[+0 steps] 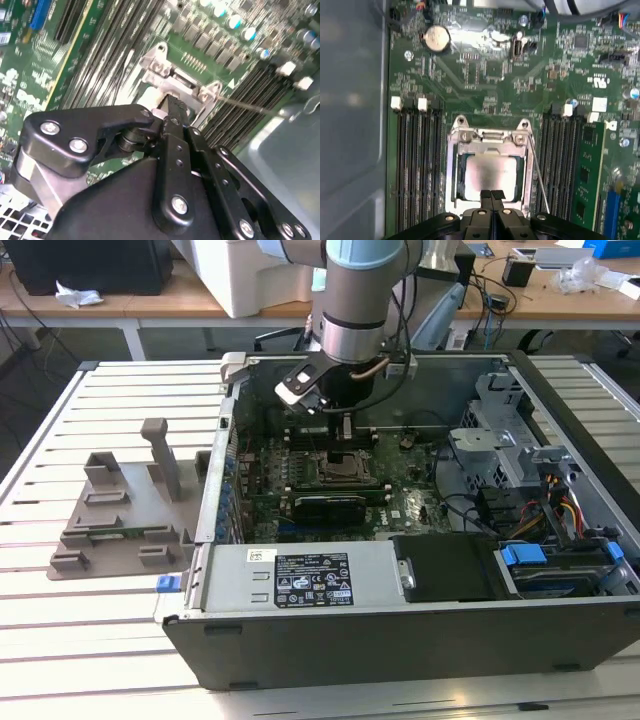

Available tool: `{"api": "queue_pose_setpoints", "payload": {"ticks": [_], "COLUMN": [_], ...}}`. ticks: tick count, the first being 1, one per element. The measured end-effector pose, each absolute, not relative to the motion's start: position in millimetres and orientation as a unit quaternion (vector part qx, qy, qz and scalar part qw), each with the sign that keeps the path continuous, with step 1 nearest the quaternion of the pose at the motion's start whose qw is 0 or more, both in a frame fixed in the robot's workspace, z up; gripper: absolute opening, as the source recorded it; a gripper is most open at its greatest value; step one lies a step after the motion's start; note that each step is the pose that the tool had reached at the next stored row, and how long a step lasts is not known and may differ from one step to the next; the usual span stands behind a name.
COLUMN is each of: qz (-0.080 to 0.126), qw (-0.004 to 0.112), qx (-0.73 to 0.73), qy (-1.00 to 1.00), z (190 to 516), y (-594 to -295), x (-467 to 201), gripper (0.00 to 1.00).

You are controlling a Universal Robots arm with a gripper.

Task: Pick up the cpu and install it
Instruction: 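Close the cpu cover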

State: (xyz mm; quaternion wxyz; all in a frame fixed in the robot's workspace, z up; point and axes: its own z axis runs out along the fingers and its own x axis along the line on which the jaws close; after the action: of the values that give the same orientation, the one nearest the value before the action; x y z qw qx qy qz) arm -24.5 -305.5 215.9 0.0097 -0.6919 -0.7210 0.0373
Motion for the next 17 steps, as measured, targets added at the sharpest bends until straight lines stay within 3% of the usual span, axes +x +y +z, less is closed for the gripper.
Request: {"api": "queue_pose_setpoints", "payload": {"ticks": [4,12,17], "qz": [0.043,0.043,0.043], "qw": [0.016,0.016,0.016], "qx": [-0.692,-0.692,-0.692], "qy": [-0.721,-0.721,-0.721], "z": [219,277,280], "y": [-305,-305,-305], "x": [-9,-9,-9], "gripper": [0.11,0.11,0.11]}}
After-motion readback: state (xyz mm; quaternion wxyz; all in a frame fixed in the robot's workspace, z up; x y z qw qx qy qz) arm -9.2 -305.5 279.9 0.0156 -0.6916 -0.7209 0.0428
